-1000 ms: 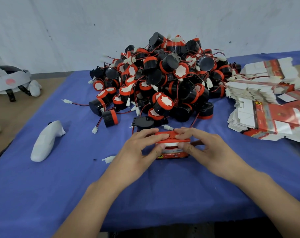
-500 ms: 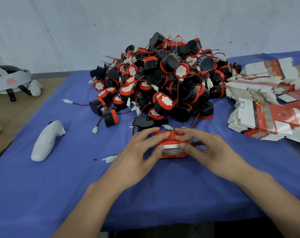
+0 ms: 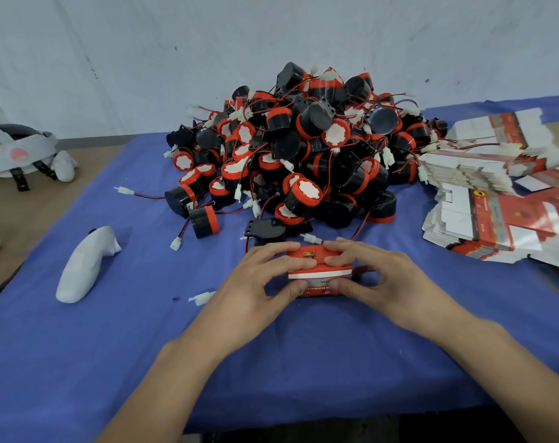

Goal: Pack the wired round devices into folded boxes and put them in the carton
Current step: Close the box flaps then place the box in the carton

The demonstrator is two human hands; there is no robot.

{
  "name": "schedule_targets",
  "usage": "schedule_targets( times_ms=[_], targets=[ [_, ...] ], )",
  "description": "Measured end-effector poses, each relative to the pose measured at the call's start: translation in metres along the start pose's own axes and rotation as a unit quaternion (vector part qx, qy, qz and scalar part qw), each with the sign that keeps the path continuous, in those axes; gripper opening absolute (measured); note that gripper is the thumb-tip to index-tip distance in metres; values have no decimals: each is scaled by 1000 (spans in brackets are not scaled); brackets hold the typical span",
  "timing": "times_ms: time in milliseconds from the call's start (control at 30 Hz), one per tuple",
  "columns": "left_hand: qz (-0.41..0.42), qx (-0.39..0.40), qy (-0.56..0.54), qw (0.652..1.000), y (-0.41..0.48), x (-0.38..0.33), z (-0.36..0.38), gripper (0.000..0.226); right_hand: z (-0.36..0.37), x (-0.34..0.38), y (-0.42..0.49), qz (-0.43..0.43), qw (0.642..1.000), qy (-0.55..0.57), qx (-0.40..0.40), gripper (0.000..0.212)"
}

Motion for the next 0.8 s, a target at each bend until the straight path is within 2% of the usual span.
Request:
schedule_targets(
  times_ms=[367,800],
  targets=[
    [4,-10,-19,1000,1,3,0,39,1,-3,0,-21,1000,-20,-3,18],
    [3,-5,-23,1000,2,-1,0,31,2,-3,-1,-44,998,-26,-27,29]
  ],
)
Point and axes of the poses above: each hand's wrist, its own y-axis towards the middle knuckle, its own z-axis out of the palm, x = y × z, the point moved 7 cm from there along y, towards the middle knuckle, and after that the axes turned 8 degrees about x, right-handed, at the moved point
